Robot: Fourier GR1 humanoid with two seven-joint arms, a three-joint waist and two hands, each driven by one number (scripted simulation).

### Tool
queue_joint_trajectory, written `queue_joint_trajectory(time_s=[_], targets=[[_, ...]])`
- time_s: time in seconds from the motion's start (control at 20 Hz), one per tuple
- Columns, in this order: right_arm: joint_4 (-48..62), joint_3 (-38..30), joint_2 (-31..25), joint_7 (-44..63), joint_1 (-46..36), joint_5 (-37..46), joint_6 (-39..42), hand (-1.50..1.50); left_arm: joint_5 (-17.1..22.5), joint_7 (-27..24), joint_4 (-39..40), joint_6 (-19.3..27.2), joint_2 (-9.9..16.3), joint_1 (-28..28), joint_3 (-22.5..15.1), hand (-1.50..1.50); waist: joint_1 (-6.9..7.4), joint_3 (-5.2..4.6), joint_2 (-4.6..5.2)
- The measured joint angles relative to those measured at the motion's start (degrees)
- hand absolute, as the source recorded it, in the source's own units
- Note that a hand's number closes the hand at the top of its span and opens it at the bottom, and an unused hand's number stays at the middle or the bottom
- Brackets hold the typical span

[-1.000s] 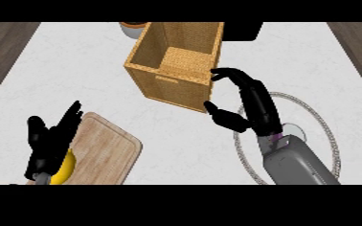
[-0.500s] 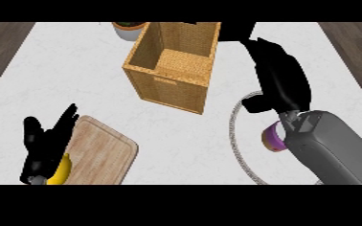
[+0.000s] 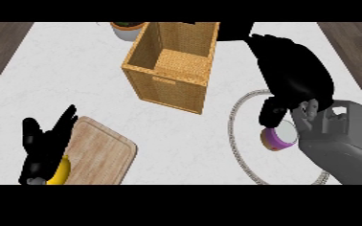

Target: Pick the can from the placemat and place it in the basket

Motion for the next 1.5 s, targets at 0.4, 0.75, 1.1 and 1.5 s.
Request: queue_joint_trajectory(time_s=[0.4,0.75,1.1,1.5], targets=[[-2.7,-3.3,-3.2,3.2,-1.9,-10.8,8.2,-1.5,-0.6,-0.8,-0.1,-0.3,-0.7,0.7,0.5,0.0,-0.25,0.18,0.26],[-6.0,-4.1,-4.2,7.3,-0.9,-16.6,9.3,-1.5,-1.0,-0.7,-0.5,-0.9,-1.0,0.7,0.9,0.0,0.33,0.3,0.67],[-9.7,-3.2,-4.3,9.7,2.3,-17.0,8.4,-1.5,-1.6,-1.7,-0.1,-2.3,-1.8,0.5,1.4,0.0,1.19,0.5,1.04],[-10.5,-0.2,-4.7,8.7,9.5,-10.8,7.6,-1.5,-2.8,-2.1,0.6,-3.1,-2.6,-0.1,1.7,0.0,1.71,0.71,1.35]])
